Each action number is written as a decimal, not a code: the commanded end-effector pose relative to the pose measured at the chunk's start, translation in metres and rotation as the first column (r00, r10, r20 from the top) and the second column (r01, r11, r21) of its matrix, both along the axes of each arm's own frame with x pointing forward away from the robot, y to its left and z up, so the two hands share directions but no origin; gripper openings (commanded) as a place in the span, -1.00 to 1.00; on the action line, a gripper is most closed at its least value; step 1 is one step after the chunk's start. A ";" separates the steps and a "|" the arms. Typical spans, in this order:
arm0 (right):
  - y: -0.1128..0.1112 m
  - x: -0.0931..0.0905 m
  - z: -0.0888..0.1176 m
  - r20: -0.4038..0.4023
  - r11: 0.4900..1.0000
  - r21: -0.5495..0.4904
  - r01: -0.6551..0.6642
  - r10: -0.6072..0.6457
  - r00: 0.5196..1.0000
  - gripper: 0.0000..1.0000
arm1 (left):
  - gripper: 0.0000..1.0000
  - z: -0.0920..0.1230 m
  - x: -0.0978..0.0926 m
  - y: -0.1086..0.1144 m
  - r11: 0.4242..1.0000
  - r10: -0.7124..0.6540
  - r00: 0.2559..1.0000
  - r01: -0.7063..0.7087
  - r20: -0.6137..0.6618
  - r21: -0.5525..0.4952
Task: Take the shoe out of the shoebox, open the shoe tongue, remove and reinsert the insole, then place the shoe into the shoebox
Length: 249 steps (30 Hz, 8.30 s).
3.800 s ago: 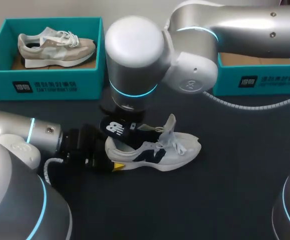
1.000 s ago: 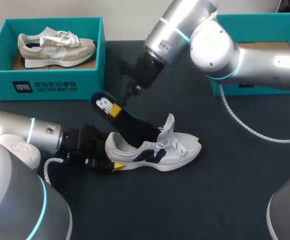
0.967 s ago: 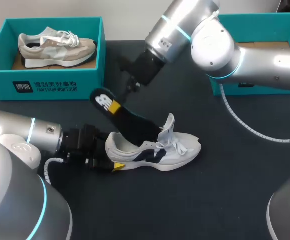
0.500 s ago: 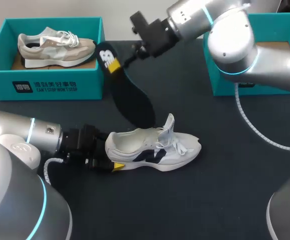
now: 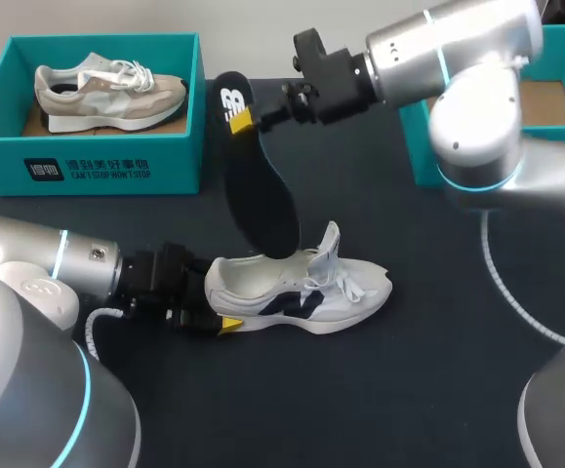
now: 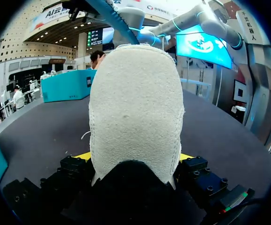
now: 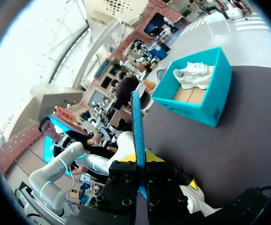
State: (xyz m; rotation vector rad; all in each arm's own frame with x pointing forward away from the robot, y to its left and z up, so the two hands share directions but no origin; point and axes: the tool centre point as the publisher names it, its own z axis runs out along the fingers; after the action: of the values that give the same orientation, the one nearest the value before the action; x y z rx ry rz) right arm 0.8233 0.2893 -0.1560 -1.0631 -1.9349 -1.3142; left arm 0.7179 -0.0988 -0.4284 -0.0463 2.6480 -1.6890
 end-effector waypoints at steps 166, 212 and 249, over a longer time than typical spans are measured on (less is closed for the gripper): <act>-0.087 -0.214 0.168 -0.163 0.971 0.224 0.081 -0.045 0.986 -1.00 | 1.00 0.095 -0.007 0.013 0.607 -0.059 0.977 0.197 -0.203 0.770; -0.087 -0.214 0.168 -0.163 0.971 0.224 0.081 -0.045 0.986 -1.00 | 0.51 0.060 0.056 -0.064 0.570 0.011 1.000 0.003 -0.011 0.822; -0.087 -0.214 0.168 -0.163 0.971 0.224 0.081 -0.045 0.986 -1.00 | -1.00 0.078 0.048 -0.083 0.496 -0.364 0.871 0.481 -0.330 0.723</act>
State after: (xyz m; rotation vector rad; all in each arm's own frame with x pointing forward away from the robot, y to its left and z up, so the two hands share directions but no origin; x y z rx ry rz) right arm 0.6074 0.1990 0.0118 -1.0829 -1.6024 -1.4081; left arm 0.7555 -0.1780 -0.3599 0.4740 3.3571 -0.3724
